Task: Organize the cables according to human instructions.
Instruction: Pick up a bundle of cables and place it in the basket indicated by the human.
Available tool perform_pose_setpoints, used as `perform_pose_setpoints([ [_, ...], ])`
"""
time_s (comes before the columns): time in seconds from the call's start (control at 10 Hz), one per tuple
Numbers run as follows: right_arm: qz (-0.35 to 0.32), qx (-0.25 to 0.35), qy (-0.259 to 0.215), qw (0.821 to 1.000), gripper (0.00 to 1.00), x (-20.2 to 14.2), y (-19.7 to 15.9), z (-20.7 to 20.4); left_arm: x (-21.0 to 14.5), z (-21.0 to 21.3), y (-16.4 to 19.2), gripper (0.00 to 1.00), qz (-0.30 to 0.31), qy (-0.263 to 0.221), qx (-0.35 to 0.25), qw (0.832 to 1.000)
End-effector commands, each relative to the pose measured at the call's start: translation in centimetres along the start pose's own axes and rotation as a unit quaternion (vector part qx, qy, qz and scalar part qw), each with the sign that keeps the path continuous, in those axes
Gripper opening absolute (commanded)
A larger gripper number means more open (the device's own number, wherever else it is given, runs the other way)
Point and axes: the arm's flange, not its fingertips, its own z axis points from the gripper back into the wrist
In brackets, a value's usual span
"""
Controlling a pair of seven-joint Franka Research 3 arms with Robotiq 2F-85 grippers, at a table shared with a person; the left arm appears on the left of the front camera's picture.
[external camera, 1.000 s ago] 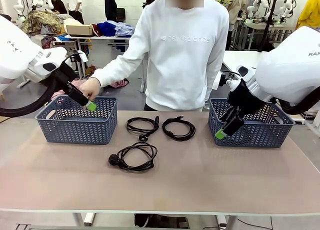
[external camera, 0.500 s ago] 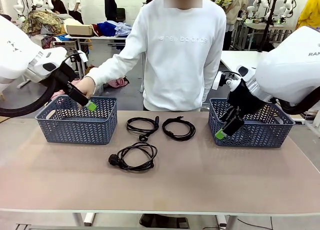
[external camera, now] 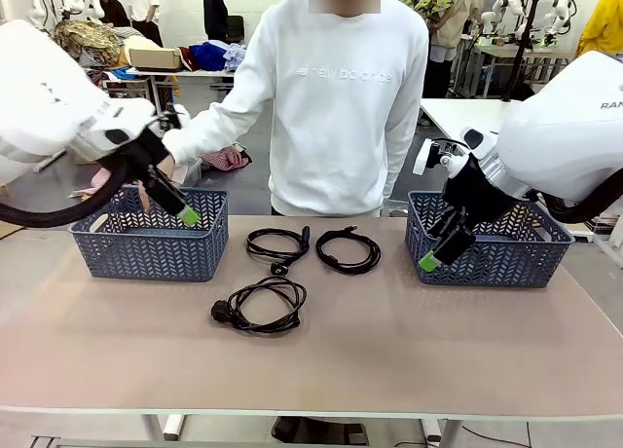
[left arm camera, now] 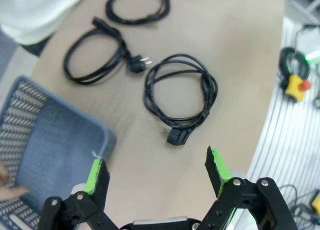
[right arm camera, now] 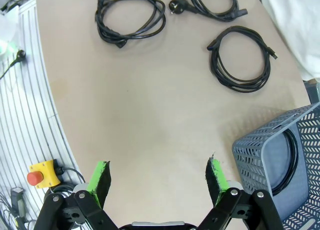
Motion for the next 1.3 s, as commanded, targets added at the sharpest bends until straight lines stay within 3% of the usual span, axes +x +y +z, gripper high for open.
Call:
perform_pose_setpoints([
  [0.0,-0.002,0.001,0.0,1.0,1.0,0.2,-0.1,0.1,3.0,-1.8,-0.4,1.0,-0.086,0.062,-0.019,0.994],
  [0.3,-0.002,0.001,0.0,1.0,1.0,0.2,-0.1,0.1,5.8,-6.0,-3.5,1.0,-0.177,0.126,-0.054,0.975],
  [0.6,-0.002,0.001,0.0,1.0,1.0,0.2,-0.1,0.1,5.9,-9.9,-6.4,1.0,-0.239,0.159,-0.069,0.955],
  [1.2,-0.002,0.001,0.0,1.0,1.0,0.2,-0.1,0.1,5.8,-11.5,-7.8,1.0,-0.237,0.166,-0.082,0.954],
])
